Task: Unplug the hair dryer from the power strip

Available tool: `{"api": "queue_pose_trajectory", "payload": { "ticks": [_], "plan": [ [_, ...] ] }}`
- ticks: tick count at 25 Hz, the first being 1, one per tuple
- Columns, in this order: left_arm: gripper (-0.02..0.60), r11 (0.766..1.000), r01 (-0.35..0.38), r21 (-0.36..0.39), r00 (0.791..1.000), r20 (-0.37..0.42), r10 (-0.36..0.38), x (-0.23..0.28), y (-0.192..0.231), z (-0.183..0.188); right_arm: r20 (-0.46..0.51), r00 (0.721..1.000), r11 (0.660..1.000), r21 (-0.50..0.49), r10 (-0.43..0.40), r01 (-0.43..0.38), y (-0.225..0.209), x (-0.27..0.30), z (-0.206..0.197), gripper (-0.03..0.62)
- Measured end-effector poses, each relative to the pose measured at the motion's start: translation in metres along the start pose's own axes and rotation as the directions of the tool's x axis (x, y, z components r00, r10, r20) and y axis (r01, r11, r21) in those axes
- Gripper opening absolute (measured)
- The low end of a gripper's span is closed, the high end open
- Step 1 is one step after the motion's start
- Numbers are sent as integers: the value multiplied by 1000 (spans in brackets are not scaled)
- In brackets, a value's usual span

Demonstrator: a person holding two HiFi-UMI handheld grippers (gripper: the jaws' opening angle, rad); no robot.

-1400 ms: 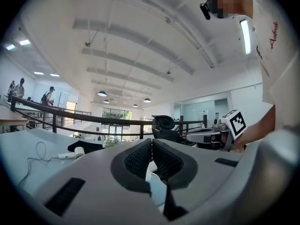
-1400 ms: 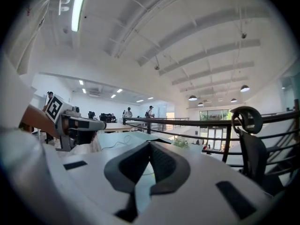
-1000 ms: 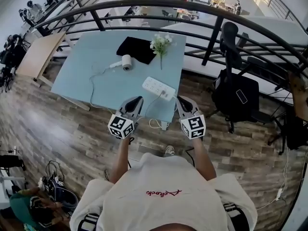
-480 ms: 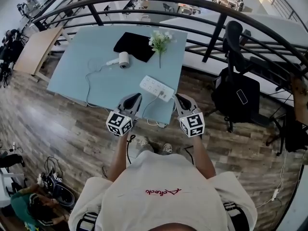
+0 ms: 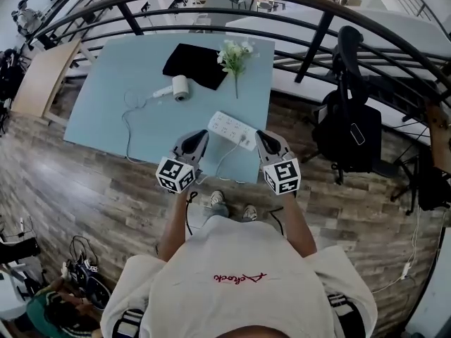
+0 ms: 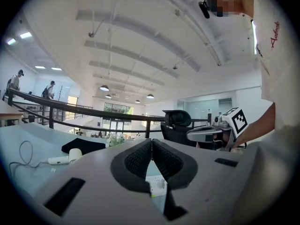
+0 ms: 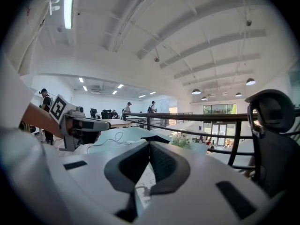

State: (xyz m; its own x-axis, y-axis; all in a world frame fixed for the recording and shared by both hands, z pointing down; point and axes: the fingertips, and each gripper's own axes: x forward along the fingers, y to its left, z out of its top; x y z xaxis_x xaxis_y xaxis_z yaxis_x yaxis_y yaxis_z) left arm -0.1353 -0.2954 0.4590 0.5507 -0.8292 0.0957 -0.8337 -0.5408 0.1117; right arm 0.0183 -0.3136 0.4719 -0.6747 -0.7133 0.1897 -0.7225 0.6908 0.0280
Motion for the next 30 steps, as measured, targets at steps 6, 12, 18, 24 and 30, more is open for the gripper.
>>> {"api": "queue_pose_trajectory", "payload": {
  "ticks": [6,12,18,24,30],
  "plan": [
    [14,999,34,-10,999,-22,-35,7,21,-8,-16,1000,1000,13,-19,19,6,20,-3,18],
    [14,997,70,-26,995,-64,-72,19,29,-25,-56,998,999,34,-30,32,6,32,-19,18],
    [14,995,88,-50,991,-100,-93,31,33,-47,-92,995,997,60,-39,45,1,38,-40,18],
    [14,992,95,-78,986,-127,-104,41,41,-69,-133,990,995,82,-40,52,0,46,-62,18],
    [14,989,102,-103,982,-148,-117,45,42,-88,-173,984,993,102,-45,63,4,44,-83,18]
  ]
}}
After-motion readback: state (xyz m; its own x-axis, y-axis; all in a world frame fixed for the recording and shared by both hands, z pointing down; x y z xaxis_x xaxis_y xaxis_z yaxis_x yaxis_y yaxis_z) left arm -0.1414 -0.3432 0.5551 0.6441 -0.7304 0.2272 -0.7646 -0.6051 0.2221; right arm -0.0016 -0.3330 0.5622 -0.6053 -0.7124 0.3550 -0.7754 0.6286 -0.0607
